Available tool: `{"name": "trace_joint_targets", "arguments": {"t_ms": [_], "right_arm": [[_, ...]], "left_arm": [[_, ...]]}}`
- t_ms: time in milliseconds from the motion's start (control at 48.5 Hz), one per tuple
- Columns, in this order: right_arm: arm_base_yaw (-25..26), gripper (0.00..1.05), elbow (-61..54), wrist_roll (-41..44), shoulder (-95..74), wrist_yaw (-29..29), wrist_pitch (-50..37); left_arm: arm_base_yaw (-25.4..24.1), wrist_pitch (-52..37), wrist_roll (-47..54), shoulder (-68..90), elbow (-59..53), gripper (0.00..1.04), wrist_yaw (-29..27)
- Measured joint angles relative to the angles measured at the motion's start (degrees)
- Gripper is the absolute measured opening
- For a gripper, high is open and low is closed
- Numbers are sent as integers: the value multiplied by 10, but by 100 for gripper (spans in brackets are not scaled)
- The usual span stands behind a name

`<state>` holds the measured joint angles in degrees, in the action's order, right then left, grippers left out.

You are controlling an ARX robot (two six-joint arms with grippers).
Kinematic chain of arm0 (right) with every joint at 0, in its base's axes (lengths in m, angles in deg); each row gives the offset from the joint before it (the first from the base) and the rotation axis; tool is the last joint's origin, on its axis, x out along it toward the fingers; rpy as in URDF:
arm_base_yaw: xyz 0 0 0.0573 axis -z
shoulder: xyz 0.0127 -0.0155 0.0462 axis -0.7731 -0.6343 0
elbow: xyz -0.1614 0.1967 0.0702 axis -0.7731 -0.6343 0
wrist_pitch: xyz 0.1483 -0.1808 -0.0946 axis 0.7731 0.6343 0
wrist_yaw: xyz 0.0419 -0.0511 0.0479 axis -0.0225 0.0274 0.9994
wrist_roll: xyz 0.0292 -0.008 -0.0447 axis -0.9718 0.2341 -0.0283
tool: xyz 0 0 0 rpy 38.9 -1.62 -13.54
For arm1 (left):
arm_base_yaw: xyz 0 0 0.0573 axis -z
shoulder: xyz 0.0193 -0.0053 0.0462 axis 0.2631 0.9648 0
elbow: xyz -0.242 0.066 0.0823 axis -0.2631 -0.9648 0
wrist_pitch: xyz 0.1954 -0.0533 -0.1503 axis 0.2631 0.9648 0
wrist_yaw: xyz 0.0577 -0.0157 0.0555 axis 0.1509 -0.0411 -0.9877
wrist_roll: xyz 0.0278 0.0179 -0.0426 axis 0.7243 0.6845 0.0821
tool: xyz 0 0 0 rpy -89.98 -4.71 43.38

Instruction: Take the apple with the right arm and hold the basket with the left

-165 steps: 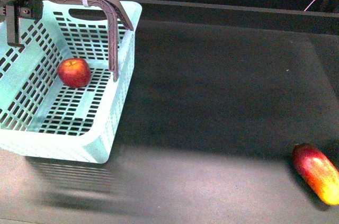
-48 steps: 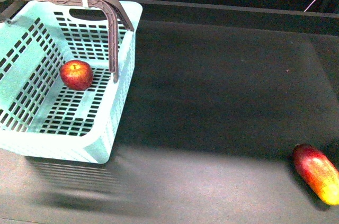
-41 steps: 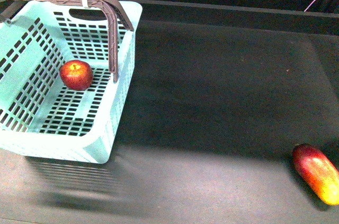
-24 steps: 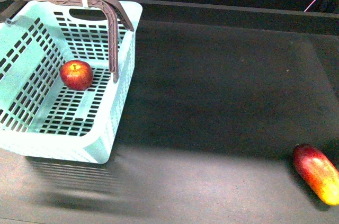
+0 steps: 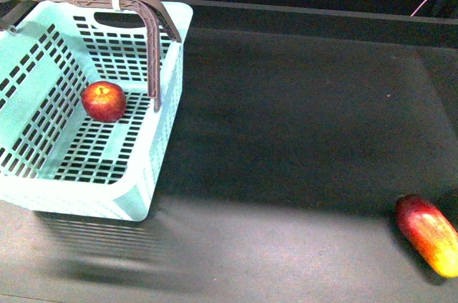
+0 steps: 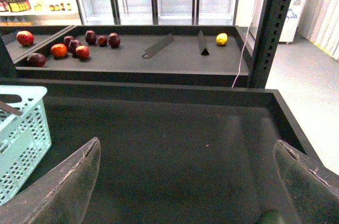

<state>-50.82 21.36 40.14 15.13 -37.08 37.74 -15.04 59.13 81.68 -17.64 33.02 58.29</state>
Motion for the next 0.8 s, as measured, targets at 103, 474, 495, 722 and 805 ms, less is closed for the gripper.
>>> {"name": "trace_joint_targets", "arguments": {"t_ms": [103,474,495,722,805], "right_arm": [[0,96,0,0,0,0,0],[0,96,0,0,0,0,0],[0,96,0,0,0,0,0],[0,96,0,0,0,0,0],[0,96,0,0,0,0,0]], "left_arm": [[0,1,0,-1,0,3,0],[0,1,0,-2,0,3,0],[0,1,0,-2,0,3,0],[0,1,0,-2,0,3,0],[0,1,0,-2,0,8,0]]}}
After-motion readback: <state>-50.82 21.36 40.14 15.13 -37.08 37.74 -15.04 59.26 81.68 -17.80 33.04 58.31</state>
